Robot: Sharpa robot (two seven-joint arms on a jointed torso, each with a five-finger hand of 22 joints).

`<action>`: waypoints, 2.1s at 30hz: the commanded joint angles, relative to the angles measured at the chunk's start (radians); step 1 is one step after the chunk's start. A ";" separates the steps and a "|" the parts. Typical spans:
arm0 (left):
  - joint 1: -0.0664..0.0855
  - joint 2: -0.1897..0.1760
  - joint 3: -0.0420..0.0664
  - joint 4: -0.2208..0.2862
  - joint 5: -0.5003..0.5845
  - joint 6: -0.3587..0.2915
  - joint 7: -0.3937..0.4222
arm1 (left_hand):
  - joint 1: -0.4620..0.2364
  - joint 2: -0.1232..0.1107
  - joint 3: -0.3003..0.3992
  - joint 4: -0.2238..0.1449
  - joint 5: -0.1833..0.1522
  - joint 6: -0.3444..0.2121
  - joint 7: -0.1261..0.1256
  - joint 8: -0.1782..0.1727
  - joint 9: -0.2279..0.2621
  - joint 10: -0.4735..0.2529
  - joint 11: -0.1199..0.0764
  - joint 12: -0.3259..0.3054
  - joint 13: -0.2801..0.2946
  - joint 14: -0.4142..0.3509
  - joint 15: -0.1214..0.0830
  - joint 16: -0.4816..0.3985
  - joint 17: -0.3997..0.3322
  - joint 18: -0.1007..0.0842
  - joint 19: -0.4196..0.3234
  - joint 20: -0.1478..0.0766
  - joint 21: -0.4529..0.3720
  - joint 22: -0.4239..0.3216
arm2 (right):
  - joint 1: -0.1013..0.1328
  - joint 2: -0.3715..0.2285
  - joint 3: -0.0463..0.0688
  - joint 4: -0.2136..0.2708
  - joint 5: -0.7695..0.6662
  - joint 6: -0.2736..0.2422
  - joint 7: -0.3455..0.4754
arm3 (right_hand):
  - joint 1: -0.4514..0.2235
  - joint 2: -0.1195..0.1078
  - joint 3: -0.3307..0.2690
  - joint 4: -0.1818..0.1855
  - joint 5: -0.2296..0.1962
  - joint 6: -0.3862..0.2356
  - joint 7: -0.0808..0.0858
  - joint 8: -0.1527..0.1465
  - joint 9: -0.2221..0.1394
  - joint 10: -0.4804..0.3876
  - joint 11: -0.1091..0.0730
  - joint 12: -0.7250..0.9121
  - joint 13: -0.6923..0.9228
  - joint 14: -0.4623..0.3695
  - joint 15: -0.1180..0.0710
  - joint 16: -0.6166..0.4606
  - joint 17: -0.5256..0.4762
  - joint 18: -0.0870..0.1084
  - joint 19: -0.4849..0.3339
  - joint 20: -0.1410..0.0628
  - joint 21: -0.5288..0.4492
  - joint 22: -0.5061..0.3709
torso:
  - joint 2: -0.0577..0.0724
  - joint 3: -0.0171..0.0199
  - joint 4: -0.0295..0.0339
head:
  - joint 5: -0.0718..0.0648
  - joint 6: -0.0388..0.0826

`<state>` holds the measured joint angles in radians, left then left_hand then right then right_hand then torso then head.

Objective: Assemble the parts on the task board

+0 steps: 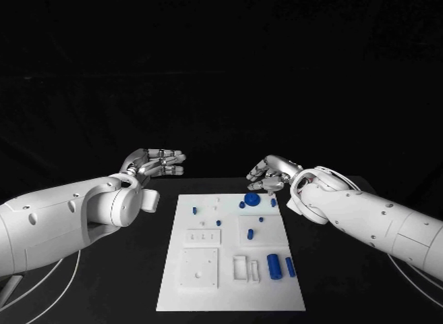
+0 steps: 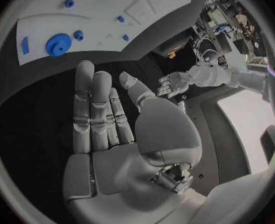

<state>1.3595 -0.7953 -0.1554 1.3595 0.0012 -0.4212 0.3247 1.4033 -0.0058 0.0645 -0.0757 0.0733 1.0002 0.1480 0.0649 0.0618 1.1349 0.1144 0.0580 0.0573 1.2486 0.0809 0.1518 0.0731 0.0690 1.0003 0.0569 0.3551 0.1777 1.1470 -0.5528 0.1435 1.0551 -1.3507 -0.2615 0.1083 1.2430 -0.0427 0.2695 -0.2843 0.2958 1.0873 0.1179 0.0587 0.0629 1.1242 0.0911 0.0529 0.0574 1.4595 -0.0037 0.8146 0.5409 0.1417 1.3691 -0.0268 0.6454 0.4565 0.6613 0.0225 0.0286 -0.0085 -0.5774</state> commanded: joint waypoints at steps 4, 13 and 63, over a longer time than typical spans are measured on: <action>0.018 -0.016 0.001 0.052 -0.025 0.013 0.023 | -0.006 0.005 -0.002 -0.009 0.005 0.006 -0.001 0.000 0.001 -0.001 0.005 0.003 0.000 -0.005 -0.002 -0.003 0.000 -0.010 -0.010 0.004 0.008 0.001 | 0.005 0.028 0.000 -0.012 -0.301 -0.015 -0.084 | 0.026 -0.022 -0.009 0.000 -0.021 0.004 0.000 0.003 0.001 -0.046 0.012 0.005 0.002 -0.008 0.004 0.025 -0.001 0.028 -0.003 0.006 0.007 0.041 | 0.044 0.0096 0.0235 | -0.013 0.020; 0.035 -0.021 0.001 0.083 -0.030 0.016 0.024 | -0.010 0.006 -0.003 -0.012 0.006 0.006 -0.001 0.000 0.001 0.000 0.005 0.002 0.000 -0.009 0.000 -0.006 -0.001 -0.011 -0.016 0.005 0.009 0.000 | 0.009 0.048 0.000 -0.020 -0.440 -0.007 -0.129 | 0.071 -0.042 -0.043 0.003 -0.076 -0.012 -0.013 0.003 0.000 -0.078 0.017 0.005 0.002 -0.012 0.011 0.051 -0.011 0.039 0.014 0.018 -0.025 0.089 | 0.076 0.0107 0.0370 | -0.057 0.040; 0.037 -0.012 0.001 0.080 -0.031 0.034 0.020 | -0.015 0.011 -0.005 -0.021 0.007 0.002 0.000 0.001 0.001 -0.006 0.007 0.003 0.001 -0.012 0.001 -0.009 -0.001 -0.009 -0.018 0.007 0.012 -0.007 | 0.009 0.081 -0.026 -0.049 -0.553 0.026 -0.164 | 0.036 -0.085 0.239 0.004 -0.152 0.012 -0.014 0.002 0.000 -0.013 -0.002 0.004 0.001 -0.017 0.002 0.107 -0.029 0.038 0.047 0.010 -0.162 0.401 | 0.139 0.0122 0.0465 | -0.061 0.059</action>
<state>1.3949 -0.8093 -0.1552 1.4362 -0.0255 -0.4042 0.3333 1.3947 0.0027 0.0610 -0.0909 0.0765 1.0002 0.1480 0.0648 0.0613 1.1310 0.1183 0.0580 0.0569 1.2415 0.0805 0.1468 0.0725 0.0693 0.9861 0.0641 0.3615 0.1716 1.1559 -0.4747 0.1183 1.0085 -1.8882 -0.2449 -0.0599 1.2900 -0.1290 0.5042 -0.2812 0.1472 1.0923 0.1061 0.0587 0.0625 1.1061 0.0901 0.0529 0.0584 1.4487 -0.0003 0.9157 0.5117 0.1606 1.4089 -0.0157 0.4885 0.8522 0.7947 0.0345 0.0723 -0.0695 -0.5207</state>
